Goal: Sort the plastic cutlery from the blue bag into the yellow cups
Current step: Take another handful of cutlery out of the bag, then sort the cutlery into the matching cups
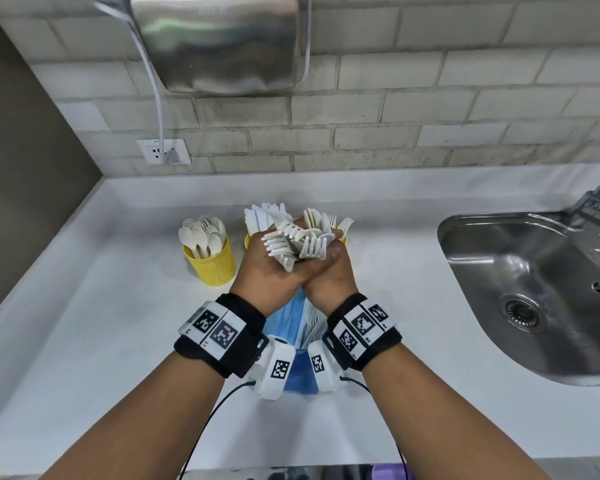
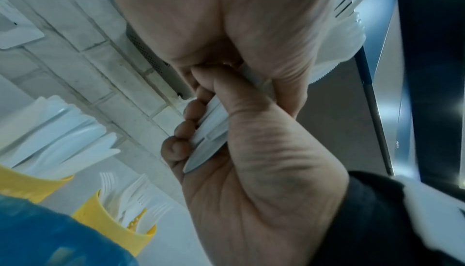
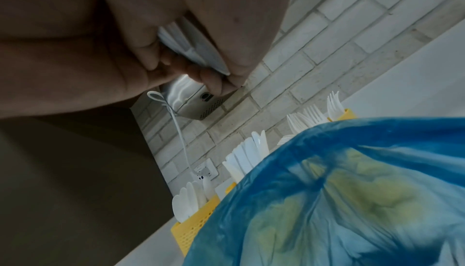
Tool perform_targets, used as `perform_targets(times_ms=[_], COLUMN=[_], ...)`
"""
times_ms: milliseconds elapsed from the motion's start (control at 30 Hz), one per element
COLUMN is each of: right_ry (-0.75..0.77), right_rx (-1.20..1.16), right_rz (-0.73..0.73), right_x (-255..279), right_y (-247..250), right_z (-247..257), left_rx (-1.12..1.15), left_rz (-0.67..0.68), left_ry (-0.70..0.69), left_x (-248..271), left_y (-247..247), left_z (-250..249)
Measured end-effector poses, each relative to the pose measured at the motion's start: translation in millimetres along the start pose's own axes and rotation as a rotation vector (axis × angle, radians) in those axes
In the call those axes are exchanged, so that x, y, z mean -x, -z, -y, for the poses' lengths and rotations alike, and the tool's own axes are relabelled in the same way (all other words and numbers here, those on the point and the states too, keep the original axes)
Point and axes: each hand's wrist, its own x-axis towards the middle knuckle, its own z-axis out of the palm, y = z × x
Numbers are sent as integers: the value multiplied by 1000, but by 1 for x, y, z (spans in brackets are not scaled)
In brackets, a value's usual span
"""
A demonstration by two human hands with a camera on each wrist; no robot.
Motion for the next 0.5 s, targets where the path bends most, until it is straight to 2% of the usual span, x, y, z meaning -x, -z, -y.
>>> perform_targets(times_ms=[100,267,367,500], right_ry=[-34,-24,-85,-102], right_rx=[-120,-147,-277,-64], right_rz=[70,200,173,88], right_x=[-7,-18,-22,-23], right_y=[4,18,18,8], right_z=[3,-9,-16,-20], left_rx=[-114,-195,-162,13], left_rz=[6,38,30,-54], left_ry=[-47,-41,-32,75], left_x=[-7,-17,-18,-20], left_y=[3,2,-2,-9], left_z=[-2,1,0,4])
